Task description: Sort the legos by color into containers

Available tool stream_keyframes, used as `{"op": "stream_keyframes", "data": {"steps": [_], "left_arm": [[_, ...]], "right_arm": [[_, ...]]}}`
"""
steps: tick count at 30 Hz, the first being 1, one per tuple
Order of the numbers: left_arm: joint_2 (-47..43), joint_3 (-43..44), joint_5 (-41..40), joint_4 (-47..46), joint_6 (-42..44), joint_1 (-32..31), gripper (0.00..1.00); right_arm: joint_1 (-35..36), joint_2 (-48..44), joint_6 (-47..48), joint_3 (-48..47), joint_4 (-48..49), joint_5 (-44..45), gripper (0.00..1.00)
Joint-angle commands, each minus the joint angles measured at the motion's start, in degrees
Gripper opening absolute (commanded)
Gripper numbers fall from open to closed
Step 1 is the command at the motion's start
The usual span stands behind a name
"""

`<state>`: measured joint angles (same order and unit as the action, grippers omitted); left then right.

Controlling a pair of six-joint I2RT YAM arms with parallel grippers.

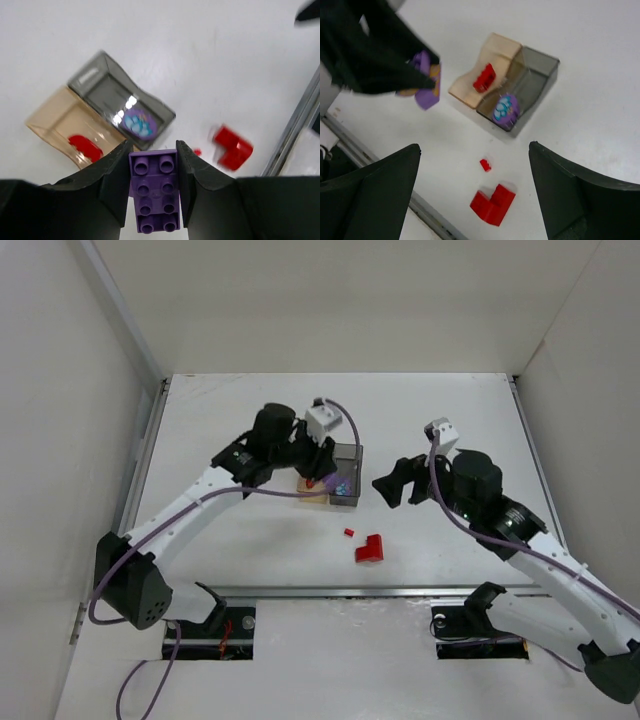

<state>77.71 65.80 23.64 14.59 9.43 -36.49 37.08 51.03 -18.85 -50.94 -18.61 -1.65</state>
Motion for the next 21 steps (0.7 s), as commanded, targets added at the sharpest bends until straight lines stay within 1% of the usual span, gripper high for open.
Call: {"op": "stream_keyframes", "data": {"steps": [1,2,3,4,7,8,10,11,12,14,17,21], "left_arm": [[-1.5,6.9,4.0,-4.0,-10.7,2.1,0.0],[-1.5,8.5,5.2,-4.0,-11.7,2.1,0.0],[-0.6,9.8,7.4,-4.0,-12.7,2.1,0.0],[-0.6,11.5,8.3,-4.0,-15.8,2.1,0.0],[-0.1,12.3,10.2,-5.5,-20.3,2.1,0.0],[-0.1,13.6,10.2,-6.1,-22.2,2.1,0.0],[-0.1,14.6,10.2,-6.1,-22.8,2.1,0.0],[-0.1,15.1,10.2,-6.1,-23.5,2.1,0.0],[-0.1,15.8,10.2,-6.1,-24.2,1.6,0.0],[-0.1,15.9,10.2,-6.1,-24.2,1.6,0.0],[-0.1,15.9,10.2,-6.1,-24.8,1.1,0.0],[-0.1,15.9,9.7,-6.6,-25.3,1.1,0.0]], "right_arm": [[2.5,-1.9,9.5,1.9,11.2,-4.9,0.93],[4.0,-1.1,12.0,1.9,11.2,-3.8,0.92],[4.7,-0.5,17.5,0.9,11.2,-2.8,0.92],[5.5,0.0,20.3,0.9,11.2,-1.8,0.9],[6.6,0.7,28.5,0.2,15.3,-1.8,0.9],[6.6,0.7,29.5,0.2,19.3,-1.8,0.9],[6.6,0.7,30.1,2.0,23.4,0.1,0.9],[6.6,0.7,30.1,2.0,27.2,1.4,0.9],[6.6,0.7,30.1,2.7,28.9,3.2,0.9],[6.6,1.4,30.6,2.7,31.7,3.2,0.9],[6.6,3.9,31.2,0.7,32.5,-1.7,0.9],[6.6,5.7,31.8,0.1,32.5,-9.3,0.85]]}}
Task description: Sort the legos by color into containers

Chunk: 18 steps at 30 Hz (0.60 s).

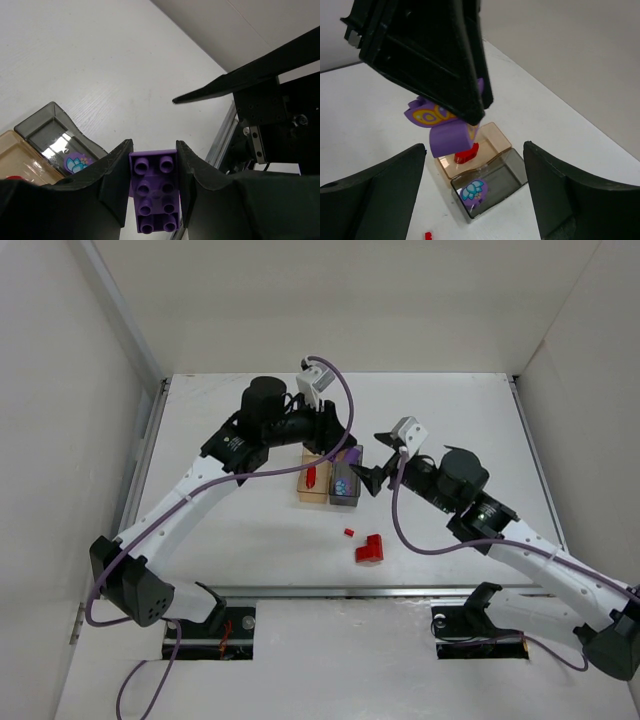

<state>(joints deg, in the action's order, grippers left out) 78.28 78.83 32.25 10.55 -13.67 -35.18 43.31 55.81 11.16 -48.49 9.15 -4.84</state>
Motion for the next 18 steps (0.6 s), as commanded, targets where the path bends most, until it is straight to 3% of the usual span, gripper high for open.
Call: {"op": "stream_keyframes", "data": {"steps": [1,10,18], "left_arm": [[-0.7,3.3,1.1,-2.5,-2.2,-0.2,0.0],[-0.7,2.8,2.2,-3.6,-2.3,-0.2,0.0],[-0.7,1.7,1.7,-3.1,-2.3,-0.2,0.0]], "right_arm": [[0.4,1.5,1.8,-2.3,4.7,-8.7,0.83],[0.4,4.0,1.8,-5.3,4.7,-9.0,0.76],[0.4,5.8,1.2,-6.4,4.7,-9.7,0.49]]}}
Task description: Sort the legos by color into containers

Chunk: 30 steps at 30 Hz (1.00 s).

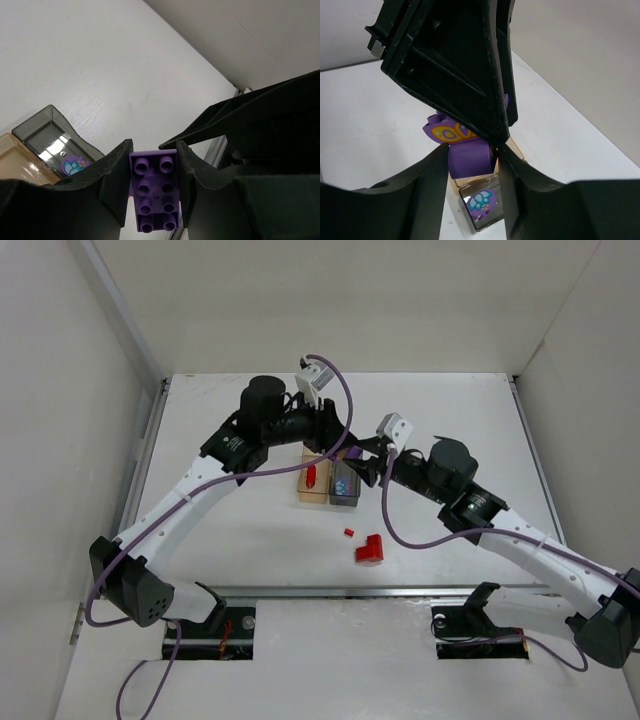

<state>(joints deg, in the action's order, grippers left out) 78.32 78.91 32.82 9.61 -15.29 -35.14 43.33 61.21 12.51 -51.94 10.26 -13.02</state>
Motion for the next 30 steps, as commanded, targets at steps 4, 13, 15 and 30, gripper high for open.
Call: {"op": "stream_keyframes", "data": {"steps": [4,13,15,30], "left_arm": [[-0.7,1.6,1.1,-2.1,-0.7,-0.3,0.0],[-0.7,1.6,0.6,-3.4,-3.0,2.0,0.0],[-0.7,2.2,0.6,-4.1,-3.0,4.3,0.0],[2.6,1.5,-3.1,-3.6,2.3,7.2,0.0]], "right_arm": [[0.4,0.9,-0.1,-3.5,3.6,-1.5,0.3],[0.4,0.4,-1.9,1.6,3.6,2.4,0.0],[-0.3,0.4,-3.3,4.0,2.4,5.7,0.0],[-10.7,12.6,-11.9,4.2,2.9,0.9,0.0]]}}
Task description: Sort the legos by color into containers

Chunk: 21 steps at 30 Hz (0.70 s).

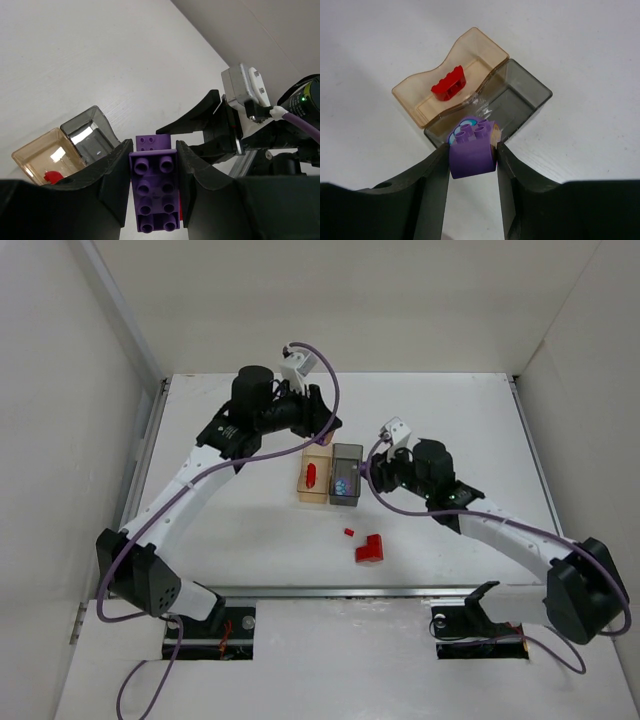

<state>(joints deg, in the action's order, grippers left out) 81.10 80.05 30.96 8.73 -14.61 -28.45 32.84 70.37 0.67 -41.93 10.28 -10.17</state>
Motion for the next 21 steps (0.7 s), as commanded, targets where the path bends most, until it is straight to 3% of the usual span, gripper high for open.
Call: {"op": "stream_keyframes", "data": {"steps": [1,4,8,9,12,16,18,21], "left_arm": [[0.5,-0.2,-2.6,-2.8,1.6,0.5,0.0],[1.0,-1.5,-6.0,-1.7,3.9,1.1,0.0],[1.0,-2.1,-7.8,-1.7,5.6,1.1,0.0],[1.5,-2.6,-7.8,-1.7,5.6,1.1,0.0],[2.1,-3.2,-8.3,-2.2,7.7,1.1,0.0],[3.3,-5.2,-8.3,-3.3,8.9,1.1,0.0],[4.1,-5.8,-6.7,-3.9,9.4,1.1,0.0],[6.4,-6.3,-6.7,-5.2,12.5,-0.6,0.0]], "right_arm": [[-0.2,5.1,-0.1,-6.8,2.9,-2.0,0.0],[-0.8,11.8,-1.4,-10.8,2.9,0.6,0.05],[-3.9,19.3,-3.1,-14.8,2.9,-3.5,0.26],[-4.4,20.5,-3.1,-15.8,2.3,-6.1,0.38],[-5.1,24.1,-3.1,-19.5,0.3,-9.7,0.56],[-6.4,26.4,-3.1,-22.2,-0.9,-15.2,0.66],[-7.0,26.4,-3.1,-23.8,-1.4,-15.2,0.73],[-8.3,25.7,-3.1,-24.4,-2.5,-14.7,0.76]]}}
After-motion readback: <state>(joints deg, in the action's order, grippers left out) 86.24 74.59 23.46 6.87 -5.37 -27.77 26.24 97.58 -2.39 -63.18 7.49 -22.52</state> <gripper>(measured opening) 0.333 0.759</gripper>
